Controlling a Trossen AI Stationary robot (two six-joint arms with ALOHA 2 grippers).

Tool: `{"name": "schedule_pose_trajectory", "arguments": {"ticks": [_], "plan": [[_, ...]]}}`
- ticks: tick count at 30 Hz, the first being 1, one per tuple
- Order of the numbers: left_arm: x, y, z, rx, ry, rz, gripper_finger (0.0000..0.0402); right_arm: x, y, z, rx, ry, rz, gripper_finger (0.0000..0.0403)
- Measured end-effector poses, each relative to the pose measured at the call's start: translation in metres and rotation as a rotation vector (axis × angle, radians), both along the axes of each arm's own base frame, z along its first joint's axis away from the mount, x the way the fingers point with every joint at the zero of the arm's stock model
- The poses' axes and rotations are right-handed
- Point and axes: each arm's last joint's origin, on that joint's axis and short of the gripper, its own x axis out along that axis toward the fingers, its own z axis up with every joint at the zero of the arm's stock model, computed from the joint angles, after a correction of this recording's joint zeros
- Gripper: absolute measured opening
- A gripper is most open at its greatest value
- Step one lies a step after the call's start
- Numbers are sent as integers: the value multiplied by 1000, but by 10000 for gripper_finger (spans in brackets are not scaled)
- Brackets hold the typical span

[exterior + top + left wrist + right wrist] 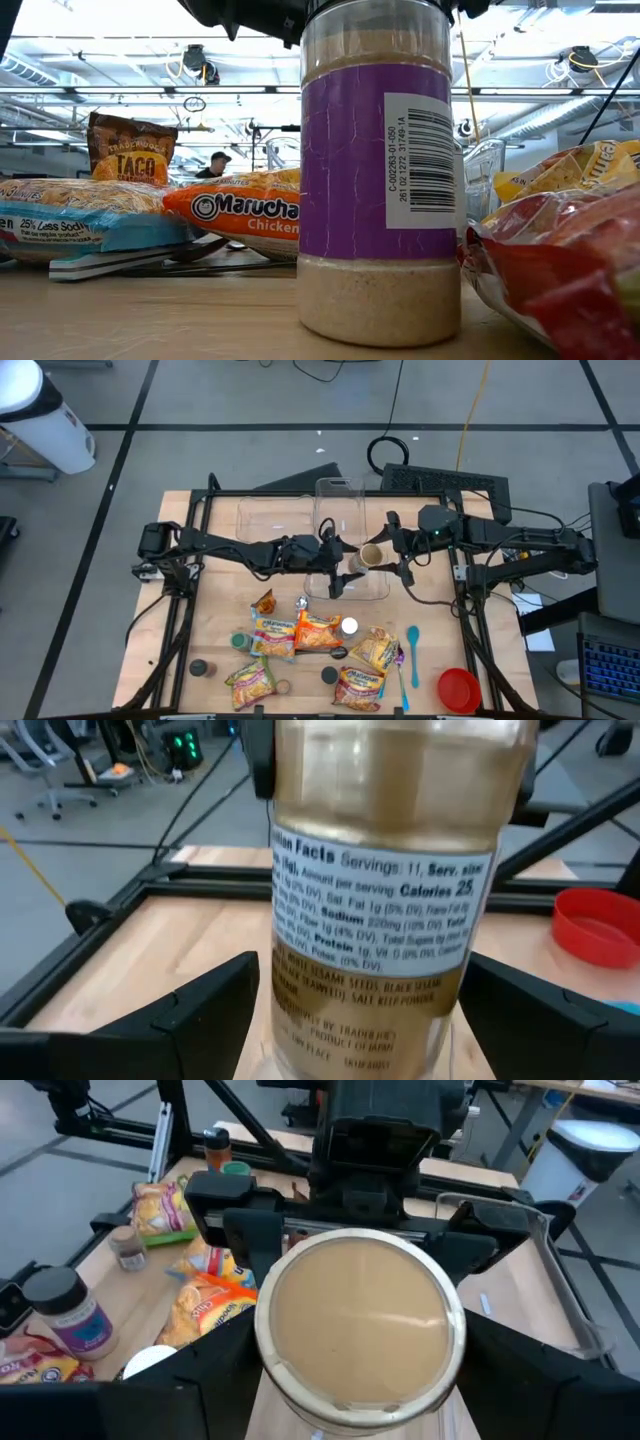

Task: Pick & Place Food Item
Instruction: Put the gold seasoning bottle into the top left transparent container

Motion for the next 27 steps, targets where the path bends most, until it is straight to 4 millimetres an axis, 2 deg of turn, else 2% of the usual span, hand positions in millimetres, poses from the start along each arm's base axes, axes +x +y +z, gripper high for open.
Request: {"name": "schedule_pose_trajectory", "arguments": {"ticks": [5,9,14,17,20,27], "plan": [[1,0,4,24,-40,-8,322,1,1,2,2,-19,5,273],[1,0,5,26,-49,-46,279,1,1,3,9,-28,5,271],[0,-1,6,25,-46,-50,278,0,1,4,9,-35,2,279],[-2,-2,11,16,-64,-64,278,-7,1,8,-22,-50,-38,302],[-2,-1,12,10,-93,-59,278,-24,0,13,-55,-48,-98,321],[-13,14,-4,-9,-223,-49,278,-52,0,17,-27,-35,-239,329]]}}
